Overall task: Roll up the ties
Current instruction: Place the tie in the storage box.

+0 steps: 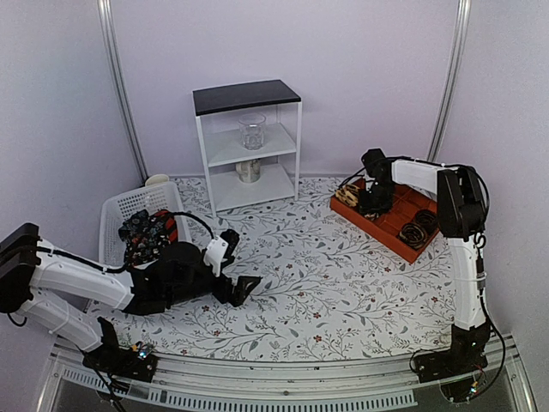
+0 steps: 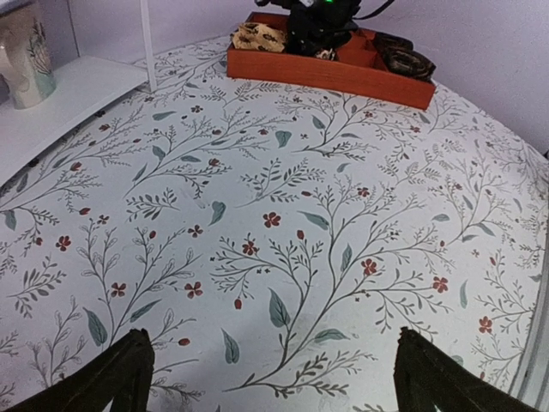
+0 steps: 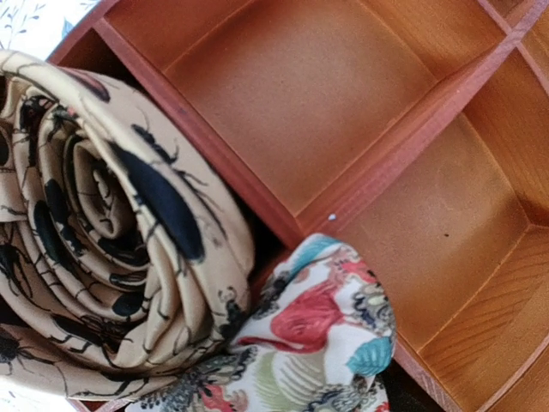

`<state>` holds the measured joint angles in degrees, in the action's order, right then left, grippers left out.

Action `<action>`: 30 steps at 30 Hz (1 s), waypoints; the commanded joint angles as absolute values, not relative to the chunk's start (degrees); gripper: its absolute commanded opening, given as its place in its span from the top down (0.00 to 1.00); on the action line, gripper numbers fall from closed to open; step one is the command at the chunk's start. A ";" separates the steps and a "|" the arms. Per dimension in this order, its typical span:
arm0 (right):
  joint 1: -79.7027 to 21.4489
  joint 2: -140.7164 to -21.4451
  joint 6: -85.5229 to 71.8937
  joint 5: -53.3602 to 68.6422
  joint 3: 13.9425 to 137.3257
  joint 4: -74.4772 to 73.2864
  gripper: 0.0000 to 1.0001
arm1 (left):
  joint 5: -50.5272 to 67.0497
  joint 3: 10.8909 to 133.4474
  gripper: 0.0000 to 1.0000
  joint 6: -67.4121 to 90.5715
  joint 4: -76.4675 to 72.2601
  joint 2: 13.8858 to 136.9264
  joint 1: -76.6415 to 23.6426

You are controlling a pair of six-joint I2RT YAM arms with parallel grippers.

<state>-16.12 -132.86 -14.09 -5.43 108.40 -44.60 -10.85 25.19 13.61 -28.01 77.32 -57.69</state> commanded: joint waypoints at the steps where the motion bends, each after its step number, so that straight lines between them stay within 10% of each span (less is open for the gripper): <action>1: -16.00 -135.09 -14.81 -4.03 105.73 -51.10 0.50 | -11.59 23.62 0.01 14.30 -27.52 75.67 -57.28; 30: -15.95 -125.53 -14.61 -5.93 105.38 -51.63 0.22 | -10.99 25.58 0.01 14.67 -25.93 75.71 -57.24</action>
<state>-16.19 -129.25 -14.31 -5.39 106.74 -46.30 -11.03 24.27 14.61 -26.89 75.53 -57.69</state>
